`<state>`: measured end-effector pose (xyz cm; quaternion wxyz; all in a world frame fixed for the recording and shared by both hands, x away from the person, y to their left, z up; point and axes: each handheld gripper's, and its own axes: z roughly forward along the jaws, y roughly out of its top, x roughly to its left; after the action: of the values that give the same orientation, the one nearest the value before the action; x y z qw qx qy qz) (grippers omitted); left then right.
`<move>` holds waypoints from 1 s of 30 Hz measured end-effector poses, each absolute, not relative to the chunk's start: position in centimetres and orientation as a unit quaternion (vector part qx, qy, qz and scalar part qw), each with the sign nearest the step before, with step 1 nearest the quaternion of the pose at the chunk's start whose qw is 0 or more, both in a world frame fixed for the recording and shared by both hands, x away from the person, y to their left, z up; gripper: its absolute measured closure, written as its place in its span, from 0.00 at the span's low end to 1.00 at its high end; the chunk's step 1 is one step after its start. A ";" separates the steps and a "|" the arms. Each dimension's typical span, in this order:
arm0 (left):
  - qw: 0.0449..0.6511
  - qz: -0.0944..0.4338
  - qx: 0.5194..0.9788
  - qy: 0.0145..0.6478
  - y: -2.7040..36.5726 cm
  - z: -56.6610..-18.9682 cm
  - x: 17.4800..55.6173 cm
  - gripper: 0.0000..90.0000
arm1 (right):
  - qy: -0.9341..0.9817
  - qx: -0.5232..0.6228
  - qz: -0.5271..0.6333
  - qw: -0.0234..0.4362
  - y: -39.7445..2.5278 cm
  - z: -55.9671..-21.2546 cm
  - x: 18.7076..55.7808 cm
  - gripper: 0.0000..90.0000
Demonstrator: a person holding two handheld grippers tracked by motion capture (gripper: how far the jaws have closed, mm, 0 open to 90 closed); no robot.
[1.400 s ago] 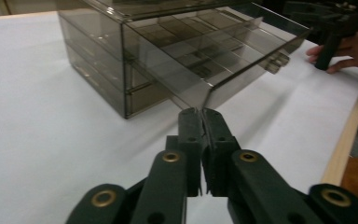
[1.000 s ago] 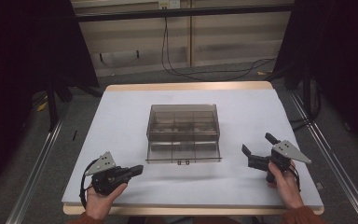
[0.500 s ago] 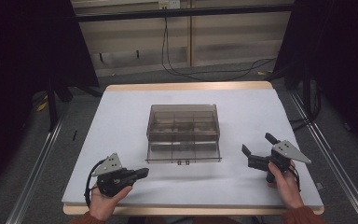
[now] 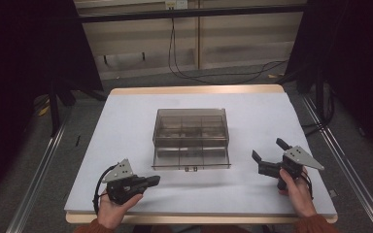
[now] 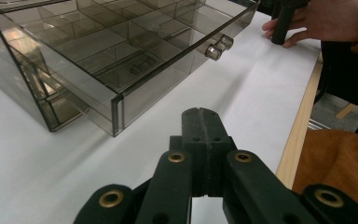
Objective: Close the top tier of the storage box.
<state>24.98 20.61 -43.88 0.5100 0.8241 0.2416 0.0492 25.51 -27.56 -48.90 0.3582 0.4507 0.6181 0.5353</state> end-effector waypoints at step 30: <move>0.498 0.038 0.839 0.215 17.9 -43.8 25.6 1.00 | 0.618 0.450 0.535 0.359 -27.5 -48.9 25.5 0.00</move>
<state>25.59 17.87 -43.84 0.4978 0.8393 0.2150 0.0377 25.53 -27.54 -48.91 0.3591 0.4502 0.6183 0.5348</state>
